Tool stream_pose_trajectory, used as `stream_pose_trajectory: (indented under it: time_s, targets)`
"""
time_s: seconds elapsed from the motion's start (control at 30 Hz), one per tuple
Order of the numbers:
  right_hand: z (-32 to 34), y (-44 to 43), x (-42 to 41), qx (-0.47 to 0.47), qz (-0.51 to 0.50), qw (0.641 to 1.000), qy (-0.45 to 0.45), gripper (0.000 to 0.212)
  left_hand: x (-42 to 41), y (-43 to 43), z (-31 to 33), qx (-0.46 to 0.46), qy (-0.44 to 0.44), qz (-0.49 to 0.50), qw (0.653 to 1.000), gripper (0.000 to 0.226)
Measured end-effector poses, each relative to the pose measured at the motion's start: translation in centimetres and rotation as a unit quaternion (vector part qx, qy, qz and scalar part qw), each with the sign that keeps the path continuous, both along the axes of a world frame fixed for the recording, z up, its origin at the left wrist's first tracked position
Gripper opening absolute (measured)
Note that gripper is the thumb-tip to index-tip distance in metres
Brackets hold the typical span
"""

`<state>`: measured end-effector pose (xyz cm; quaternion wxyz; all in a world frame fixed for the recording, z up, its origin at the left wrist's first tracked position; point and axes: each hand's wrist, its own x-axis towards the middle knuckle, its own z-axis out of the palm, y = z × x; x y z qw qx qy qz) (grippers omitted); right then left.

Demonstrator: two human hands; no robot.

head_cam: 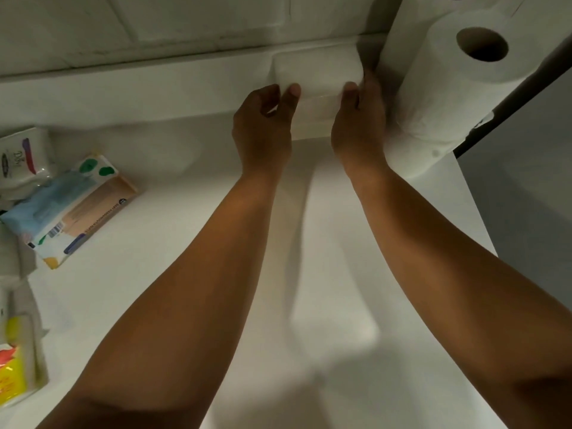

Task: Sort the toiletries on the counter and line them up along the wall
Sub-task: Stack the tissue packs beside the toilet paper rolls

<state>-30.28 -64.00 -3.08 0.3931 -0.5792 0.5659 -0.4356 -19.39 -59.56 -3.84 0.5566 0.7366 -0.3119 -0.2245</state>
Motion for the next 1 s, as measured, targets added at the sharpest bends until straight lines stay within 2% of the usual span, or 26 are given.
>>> stream_pose_trajectory:
  time_s: [0.33,0.53,0.67,0.77,1.0]
  targets:
    - [0.0,-0.6,-0.6,-0.01,0.014,0.999,0.036,0.043,-0.5,-0.7,0.0,0.011,-0.012,-0.001,1.0,0.043]
    - [1.0,3.4,-0.2,-0.019,0.0,0.998,0.063,0.066,-0.4,1.3,1.5,0.037,-0.018,-0.029,0.999,0.05]
    - [0.8,10.1,-0.5,0.007,0.01,0.999,0.034,0.069,0.0,6.1,1.5,0.017,0.01,-0.025,0.999,0.036]
    - [1.0,14.3,0.0,0.047,0.052,0.997,0.037,0.06,0.3,11.3,1.1,0.007,-0.006,-0.042,0.999,0.031]
    - [1.4,22.0,1.9,0.041,0.167,0.984,0.041,0.047,4.0,23.0,1.7,0.008,-0.041,-0.05,0.998,0.024]
